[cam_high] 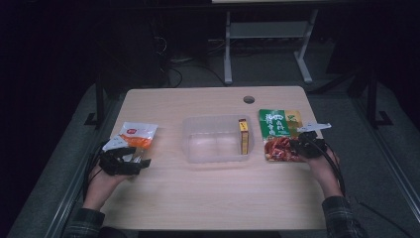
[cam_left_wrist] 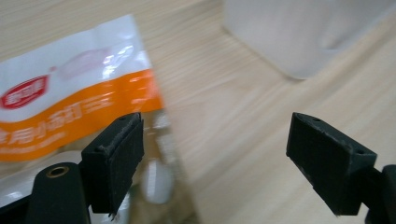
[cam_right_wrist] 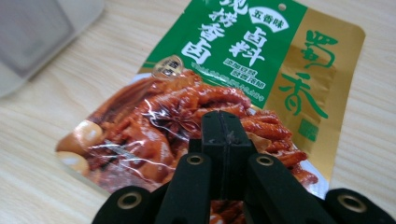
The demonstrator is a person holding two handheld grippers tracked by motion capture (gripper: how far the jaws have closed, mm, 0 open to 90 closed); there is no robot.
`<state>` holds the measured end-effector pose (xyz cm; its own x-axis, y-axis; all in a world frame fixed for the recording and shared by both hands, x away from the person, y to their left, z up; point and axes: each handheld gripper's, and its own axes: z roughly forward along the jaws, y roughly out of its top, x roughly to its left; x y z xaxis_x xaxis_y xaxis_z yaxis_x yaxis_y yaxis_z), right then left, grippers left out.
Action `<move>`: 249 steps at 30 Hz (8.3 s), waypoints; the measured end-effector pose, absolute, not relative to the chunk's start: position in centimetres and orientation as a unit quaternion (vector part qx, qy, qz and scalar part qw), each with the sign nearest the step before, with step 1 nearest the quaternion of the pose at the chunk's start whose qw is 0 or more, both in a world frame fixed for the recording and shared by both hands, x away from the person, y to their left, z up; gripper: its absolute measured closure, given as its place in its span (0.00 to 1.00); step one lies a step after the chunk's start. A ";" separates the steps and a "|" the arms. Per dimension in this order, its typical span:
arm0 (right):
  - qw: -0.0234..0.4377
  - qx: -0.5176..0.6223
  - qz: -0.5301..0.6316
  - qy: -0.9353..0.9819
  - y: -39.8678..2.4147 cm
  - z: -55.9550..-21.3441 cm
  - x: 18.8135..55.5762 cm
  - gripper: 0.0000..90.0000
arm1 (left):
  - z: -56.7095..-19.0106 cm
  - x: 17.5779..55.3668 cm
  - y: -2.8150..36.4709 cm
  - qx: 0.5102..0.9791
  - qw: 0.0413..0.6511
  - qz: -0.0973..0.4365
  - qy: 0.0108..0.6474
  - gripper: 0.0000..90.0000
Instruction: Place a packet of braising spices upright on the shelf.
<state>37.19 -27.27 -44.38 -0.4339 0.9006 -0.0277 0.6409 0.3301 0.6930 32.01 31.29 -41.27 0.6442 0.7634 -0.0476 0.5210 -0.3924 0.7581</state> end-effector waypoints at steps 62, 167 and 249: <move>0.182 0.434 0.225 0.853 -25.2 -45.8 44.0 1.00 | -43.9 30.0 25.8 0.877 0.358 0.091 0.307 0.20; 0.086 0.338 0.261 0.900 -21.6 -45.3 28.0 1.00 | -44.1 27.9 22.4 0.901 0.361 0.047 0.238 0.18; 0.134 0.331 0.412 0.838 -18.3 -43.5 27.9 0.39 | -45.1 27.0 15.6 0.900 0.395 0.003 0.184 1.00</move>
<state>27.86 -18.28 -43.49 -0.7448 0.6656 0.0476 0.4445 0.4417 0.7793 27.00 15.62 -45.14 0.9326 0.3331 -0.1392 0.3281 -0.6211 0.7117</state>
